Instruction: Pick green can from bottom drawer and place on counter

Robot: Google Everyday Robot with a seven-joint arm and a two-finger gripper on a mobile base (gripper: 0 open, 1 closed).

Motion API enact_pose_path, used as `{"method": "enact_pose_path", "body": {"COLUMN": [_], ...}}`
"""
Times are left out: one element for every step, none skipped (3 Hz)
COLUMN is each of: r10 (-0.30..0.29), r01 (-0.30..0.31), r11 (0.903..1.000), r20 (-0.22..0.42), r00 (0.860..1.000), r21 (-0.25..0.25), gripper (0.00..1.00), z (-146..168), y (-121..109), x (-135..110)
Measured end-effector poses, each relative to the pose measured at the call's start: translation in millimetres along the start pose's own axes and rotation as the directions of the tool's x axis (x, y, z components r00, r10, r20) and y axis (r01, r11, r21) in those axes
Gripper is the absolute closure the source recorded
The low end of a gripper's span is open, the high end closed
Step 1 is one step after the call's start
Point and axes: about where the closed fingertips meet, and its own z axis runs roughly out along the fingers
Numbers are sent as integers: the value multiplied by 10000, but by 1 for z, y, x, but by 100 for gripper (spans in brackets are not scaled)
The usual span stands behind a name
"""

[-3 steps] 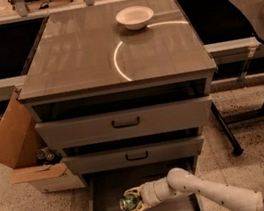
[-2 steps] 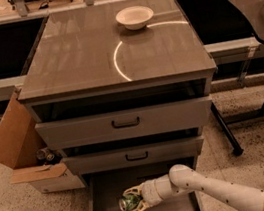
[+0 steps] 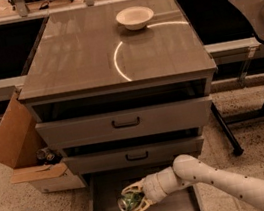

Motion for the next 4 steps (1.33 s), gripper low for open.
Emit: {"method": "enact_pose_path", "body": {"r10": [-779,-1245,-1291,-1485], "r01": [777,1255,1304,1504], "r11": [9969,9920,9913,9881], "r20": [-254,-557,-626,-552], "r00": [9966,9907,9897,9874], "r21": [-70,142,171,327], "gripper": [100,100,100,100], "z": [-42,-74,-78,-95], "y": [-18,-29,-31,-36], "x": [-54,-87,-89,-105]}}
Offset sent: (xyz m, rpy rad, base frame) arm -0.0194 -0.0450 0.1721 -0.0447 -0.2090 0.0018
